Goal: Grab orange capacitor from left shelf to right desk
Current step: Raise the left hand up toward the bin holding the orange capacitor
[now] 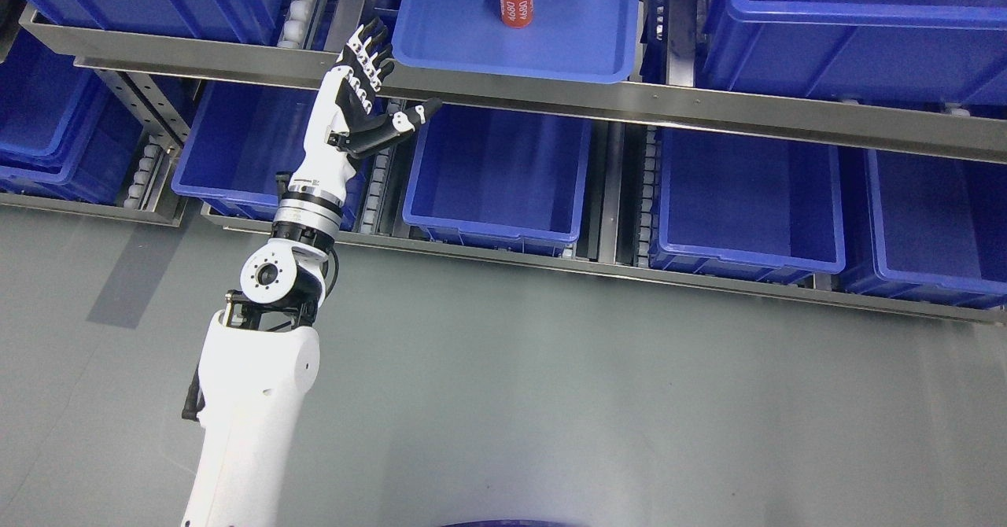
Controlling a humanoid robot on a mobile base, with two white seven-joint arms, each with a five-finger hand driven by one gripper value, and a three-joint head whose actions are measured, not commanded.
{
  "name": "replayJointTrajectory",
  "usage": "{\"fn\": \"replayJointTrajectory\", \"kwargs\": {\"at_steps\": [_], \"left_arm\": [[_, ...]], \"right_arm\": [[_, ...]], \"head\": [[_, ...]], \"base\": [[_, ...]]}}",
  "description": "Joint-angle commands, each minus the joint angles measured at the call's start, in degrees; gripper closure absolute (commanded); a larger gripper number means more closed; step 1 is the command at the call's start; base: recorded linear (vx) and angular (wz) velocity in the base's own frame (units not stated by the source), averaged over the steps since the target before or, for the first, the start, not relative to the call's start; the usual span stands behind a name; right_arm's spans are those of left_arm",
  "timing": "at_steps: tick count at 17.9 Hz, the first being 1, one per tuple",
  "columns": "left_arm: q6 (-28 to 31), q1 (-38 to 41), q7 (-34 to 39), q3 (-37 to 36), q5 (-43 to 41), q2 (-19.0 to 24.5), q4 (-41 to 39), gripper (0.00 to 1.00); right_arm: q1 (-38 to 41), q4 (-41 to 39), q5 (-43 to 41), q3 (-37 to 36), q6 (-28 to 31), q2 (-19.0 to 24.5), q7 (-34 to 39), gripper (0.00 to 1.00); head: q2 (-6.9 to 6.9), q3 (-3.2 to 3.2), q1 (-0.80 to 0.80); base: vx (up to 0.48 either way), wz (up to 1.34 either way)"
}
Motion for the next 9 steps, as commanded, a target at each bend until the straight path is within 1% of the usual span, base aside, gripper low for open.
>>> {"fn": "replayJointTrajectory", "kwargs": {"at_steps": [1,9], "left_arm": [[-0.2,0.7,0.0,-0.7,0.0,1.0,0.5,0.00],[-0.1,0.6,0.1,0.0,-0.1,1.0,0.9,0.00]], "right_arm": [[1.3,-1.0,0.4,-0.6,0.0,-1.0,0.0,0.00],[1.2,-1.0,0.4,-0.6,0.0,-1.0,0.0,0.00]], "head": [[0.00,0.00,0.00],[0.00,0.00,0.00]], "base": [[0.000,0.00],[0.000,0.00]]}}
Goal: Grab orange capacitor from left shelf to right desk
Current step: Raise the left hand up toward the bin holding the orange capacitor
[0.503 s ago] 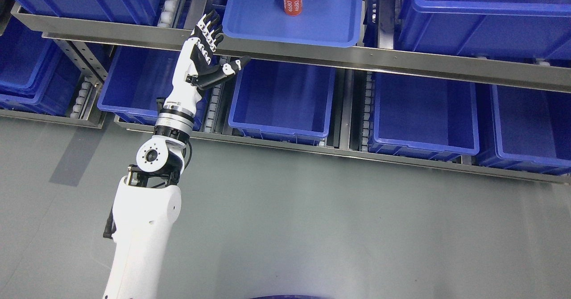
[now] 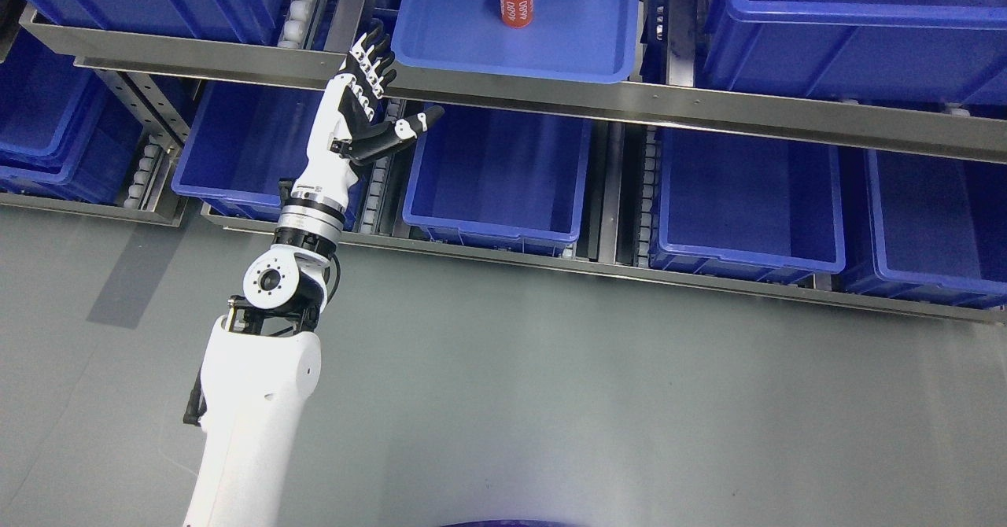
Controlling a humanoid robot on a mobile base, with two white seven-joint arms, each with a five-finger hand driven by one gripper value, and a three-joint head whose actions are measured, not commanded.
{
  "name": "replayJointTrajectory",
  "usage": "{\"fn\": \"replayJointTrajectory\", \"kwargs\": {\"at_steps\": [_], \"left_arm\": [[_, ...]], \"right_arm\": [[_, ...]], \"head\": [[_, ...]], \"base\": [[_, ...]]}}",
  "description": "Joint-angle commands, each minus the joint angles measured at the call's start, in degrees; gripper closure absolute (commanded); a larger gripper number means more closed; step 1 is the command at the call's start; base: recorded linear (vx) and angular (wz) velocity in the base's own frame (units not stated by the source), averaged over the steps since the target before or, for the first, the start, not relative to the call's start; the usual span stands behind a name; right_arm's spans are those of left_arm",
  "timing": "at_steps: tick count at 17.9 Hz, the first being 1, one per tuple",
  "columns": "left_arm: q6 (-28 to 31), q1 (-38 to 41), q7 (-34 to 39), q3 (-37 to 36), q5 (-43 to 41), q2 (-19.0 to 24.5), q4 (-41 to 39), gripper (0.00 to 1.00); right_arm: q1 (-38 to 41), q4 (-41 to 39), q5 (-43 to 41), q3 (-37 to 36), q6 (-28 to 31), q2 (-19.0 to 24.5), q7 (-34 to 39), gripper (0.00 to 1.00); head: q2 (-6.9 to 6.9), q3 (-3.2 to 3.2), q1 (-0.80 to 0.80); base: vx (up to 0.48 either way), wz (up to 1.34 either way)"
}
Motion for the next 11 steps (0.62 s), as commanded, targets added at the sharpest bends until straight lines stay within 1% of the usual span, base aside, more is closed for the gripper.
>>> {"fn": "replayJointTrajectory", "kwargs": {"at_steps": [1,3,7,9,11], "left_arm": [[0.2,-0.4,0.0,0.2,-0.1,1.0,1.3,0.00],[0.2,-4.0,0.0,-0.1,-0.1,1.0,5.9,0.00],[0.0,-21.5,0.1,-0.6,-0.1,1.0,24.6,0.00],[0.1,-28.2,0.1,-1.9,-0.5,1.0,32.5,0.00],[0.1,-32.9,0.2,-3.6,-0.9,1.0,39.2,0.00]], "right_arm": [[1.2,-1.0,0.4,-0.6,0.0,-1.0,0.0,0.00],[1.3,-1.0,0.4,-0.6,0.0,-1.0,0.0,0.00],[1.3,-1.0,0.4,-0.6,0.0,-1.0,0.0,0.00],[1.3,-1.0,0.4,-0.6,0.0,-1.0,0.0,0.00],[1.3,-1.0,0.4,-0.6,0.0,-1.0,0.0,0.00]], "head": [[0.00,0.00,0.00],[0.00,0.00,0.00],[0.00,0.00,0.00],[0.00,0.00,0.00],[0.00,0.00,0.00]], "base": [[0.000,0.00],[0.000,0.00],[0.000,0.00],[0.000,0.00],[0.000,0.00]]}}
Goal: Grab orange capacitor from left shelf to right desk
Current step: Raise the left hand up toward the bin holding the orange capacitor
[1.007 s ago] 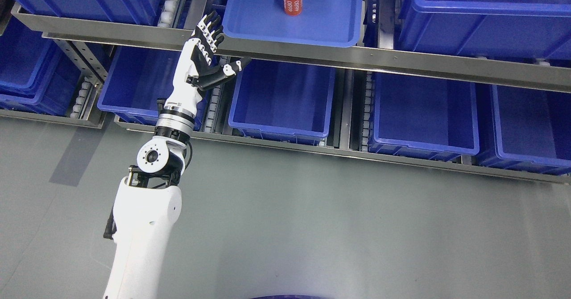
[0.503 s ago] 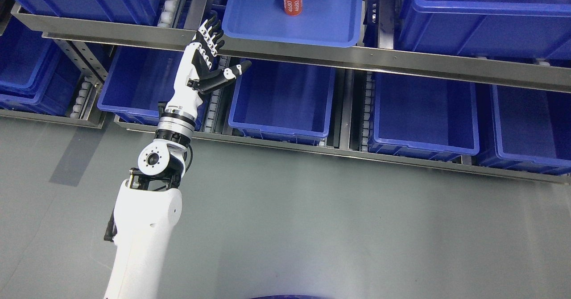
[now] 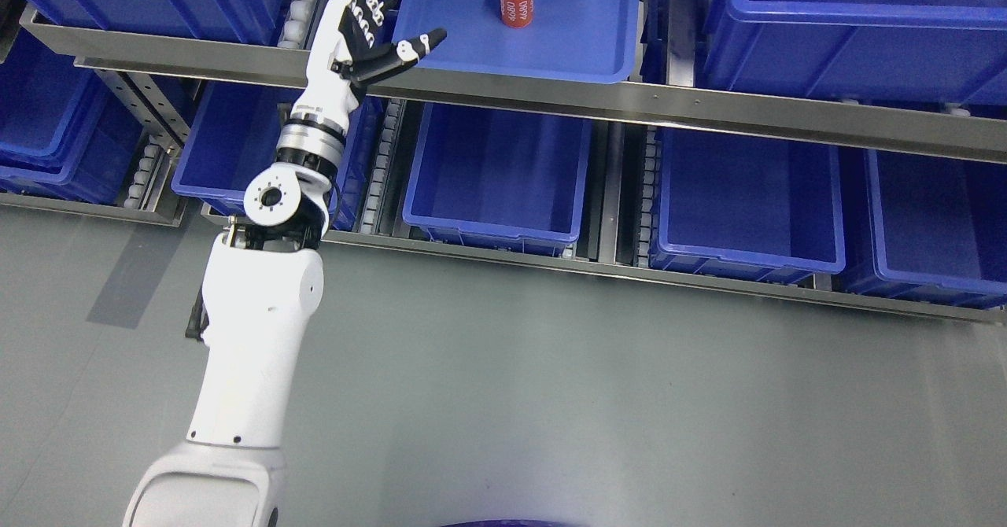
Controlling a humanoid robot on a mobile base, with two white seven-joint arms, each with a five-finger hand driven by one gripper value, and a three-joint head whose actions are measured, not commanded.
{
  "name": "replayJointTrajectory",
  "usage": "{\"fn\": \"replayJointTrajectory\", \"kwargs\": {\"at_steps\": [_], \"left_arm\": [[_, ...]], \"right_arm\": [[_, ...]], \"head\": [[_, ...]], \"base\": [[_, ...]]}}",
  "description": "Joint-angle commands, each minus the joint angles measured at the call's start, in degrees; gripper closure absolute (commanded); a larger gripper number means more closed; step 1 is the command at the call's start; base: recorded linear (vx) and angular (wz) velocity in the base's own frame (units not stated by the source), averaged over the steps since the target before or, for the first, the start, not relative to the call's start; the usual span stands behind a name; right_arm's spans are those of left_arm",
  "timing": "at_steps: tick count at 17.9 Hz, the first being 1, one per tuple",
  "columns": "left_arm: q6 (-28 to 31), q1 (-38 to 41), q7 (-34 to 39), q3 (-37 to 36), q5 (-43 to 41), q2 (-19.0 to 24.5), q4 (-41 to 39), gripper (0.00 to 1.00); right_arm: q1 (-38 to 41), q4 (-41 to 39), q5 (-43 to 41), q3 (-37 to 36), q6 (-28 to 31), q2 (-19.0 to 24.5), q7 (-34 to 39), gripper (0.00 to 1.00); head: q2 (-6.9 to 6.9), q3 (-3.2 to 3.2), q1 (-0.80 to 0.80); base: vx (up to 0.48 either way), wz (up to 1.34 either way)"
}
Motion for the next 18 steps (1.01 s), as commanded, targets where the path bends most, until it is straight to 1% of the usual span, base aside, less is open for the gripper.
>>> {"fn": "replayJointTrajectory", "kwargs": {"at_steps": [1,3,8,10,14,15,16,17,18], "left_arm": [[-0.1,-15.9,0.2,-3.7,-0.6,1.0,27.9,0.00],[-0.1,-16.9,0.3,-4.2,-0.5,1.0,29.1,0.00],[-0.3,-16.4,0.3,-4.5,-0.4,1.0,28.7,0.00],[-2.8,-14.2,0.4,-4.5,-0.5,1.0,27.5,0.00],[-5.2,-12.0,0.5,-5.1,-0.5,1.0,26.2,0.00],[-5.6,-11.2,0.5,-5.2,-0.5,1.0,24.3,0.00],[-5.1,-9.2,0.4,-5.3,-0.5,1.0,20.7,0.00],[-4.1,-7.1,0.5,-5.4,-0.5,1.0,16.6,0.00],[-1.1,-4.3,0.6,-5.4,-0.5,1.0,11.1,0.00]], "right_arm": [[1.3,-1.0,0.4,-0.6,-0.2,-1.0,0.0,0.00],[1.2,-1.0,0.4,-0.6,-0.2,-1.0,0.0,0.00],[1.3,-1.0,0.4,-0.6,-0.2,-1.0,0.0,0.00],[1.3,-1.0,0.4,-0.6,-0.2,-1.0,0.0,0.00],[1.3,-1.0,0.4,-0.6,-0.2,-1.0,0.0,0.00],[1.3,-1.0,0.4,-0.6,-0.2,-1.0,0.0,0.00],[1.2,-1.0,0.4,-0.6,-0.2,-1.0,0.0,0.00],[1.3,-1.0,0.4,-0.6,-0.2,-1.0,0.0,0.00],[1.3,-1.0,0.4,-0.6,-0.2,-1.0,0.0,0.00]], "head": [[0.00,0.00,0.00],[0.00,0.00,0.00],[0.00,0.00,0.00],[0.00,0.00,0.00],[0.00,0.00,0.00],[0.00,0.00,0.00],[0.00,0.00,0.00],[0.00,0.00,0.00],[0.00,0.00,0.00]], "base": [[0.000,0.00],[0.000,0.00],[0.000,0.00],[0.000,0.00],[0.003,0.00],[0.000,0.00],[0.000,0.00],[0.000,0.00],[0.000,0.00]]}}
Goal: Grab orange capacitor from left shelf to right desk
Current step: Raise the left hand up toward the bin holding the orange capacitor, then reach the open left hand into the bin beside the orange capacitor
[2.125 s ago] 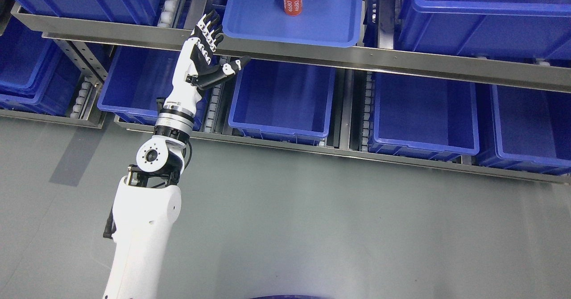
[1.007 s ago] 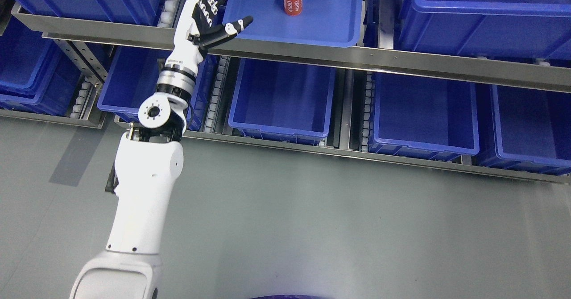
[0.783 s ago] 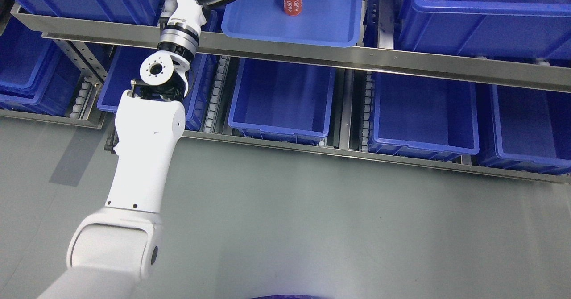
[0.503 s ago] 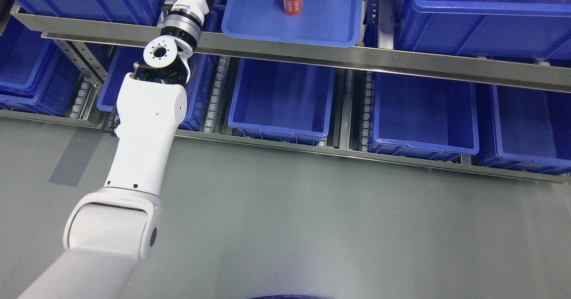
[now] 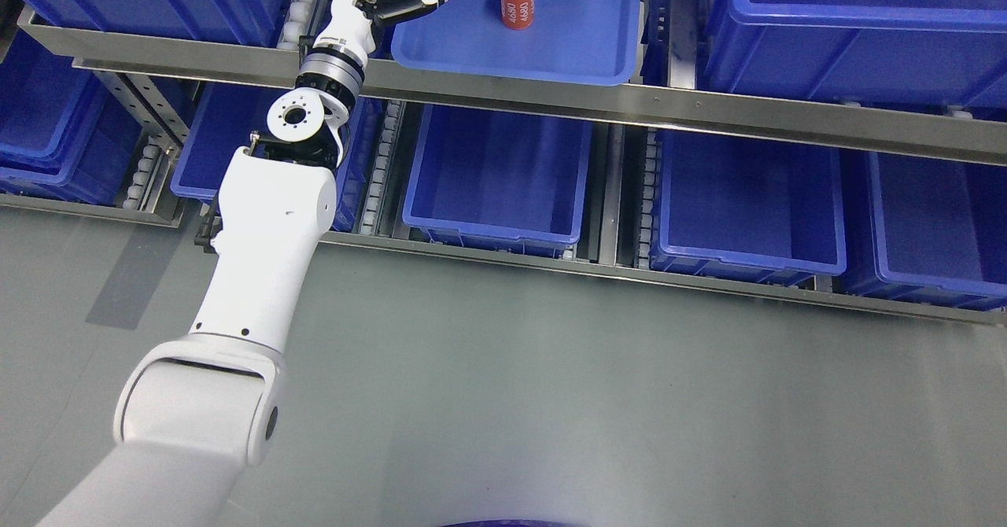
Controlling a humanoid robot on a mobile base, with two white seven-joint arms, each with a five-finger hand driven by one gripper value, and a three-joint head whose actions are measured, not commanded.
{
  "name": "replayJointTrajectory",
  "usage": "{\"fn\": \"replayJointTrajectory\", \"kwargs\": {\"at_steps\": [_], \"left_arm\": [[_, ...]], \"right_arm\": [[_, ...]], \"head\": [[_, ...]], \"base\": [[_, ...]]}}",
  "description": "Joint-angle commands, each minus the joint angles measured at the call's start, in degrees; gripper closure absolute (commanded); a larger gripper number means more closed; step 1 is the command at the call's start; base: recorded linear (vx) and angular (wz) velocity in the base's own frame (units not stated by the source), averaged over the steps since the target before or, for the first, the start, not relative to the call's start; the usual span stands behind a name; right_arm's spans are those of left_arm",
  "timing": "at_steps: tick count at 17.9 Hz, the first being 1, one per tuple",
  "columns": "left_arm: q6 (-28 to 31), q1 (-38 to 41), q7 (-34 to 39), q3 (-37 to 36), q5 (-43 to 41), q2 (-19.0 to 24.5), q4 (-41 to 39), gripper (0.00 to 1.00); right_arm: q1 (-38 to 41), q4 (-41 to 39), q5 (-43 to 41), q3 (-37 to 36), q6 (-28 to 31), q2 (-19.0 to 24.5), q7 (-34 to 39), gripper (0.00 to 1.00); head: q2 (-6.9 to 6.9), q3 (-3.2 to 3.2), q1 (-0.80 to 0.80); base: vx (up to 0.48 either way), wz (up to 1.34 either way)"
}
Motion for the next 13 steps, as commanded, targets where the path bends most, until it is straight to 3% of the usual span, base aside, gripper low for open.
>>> {"fn": "replayJointTrajectory", "kwargs": {"at_steps": [1,2,5,9,13], "left_arm": [[7.0,9.1,0.2,-1.3,0.0,1.0,-15.8,0.00],[8.6,10.8,0.5,-1.3,0.0,1.0,-19.8,0.00],[8.6,11.3,0.6,-1.3,-0.1,1.0,-20.3,0.00],[5.6,11.6,0.5,-1.5,-0.1,1.0,-23.1,0.00],[3.2,18.8,0.5,-1.6,-0.1,1.0,-31.0,0.00]], "right_arm": [[1.3,-1.0,0.4,-0.6,0.0,-1.0,0.0,0.00],[1.3,-1.0,0.4,-0.6,0.0,-1.0,0.0,0.00],[1.3,-1.0,0.4,-0.6,0.0,-1.0,0.0,0.00],[1.2,-1.0,0.4,-0.6,0.0,-1.0,0.0,0.00],[1.3,-1.0,0.4,-0.6,0.0,-1.0,0.0,0.00]], "head": [[0.00,0.00,0.00],[0.00,0.00,0.00],[0.00,0.00,0.00],[0.00,0.00,0.00],[0.00,0.00,0.00]], "base": [[0.000,0.00],[0.000,0.00],[0.012,0.00],[0.013,0.01],[0.025,0.01]]}}
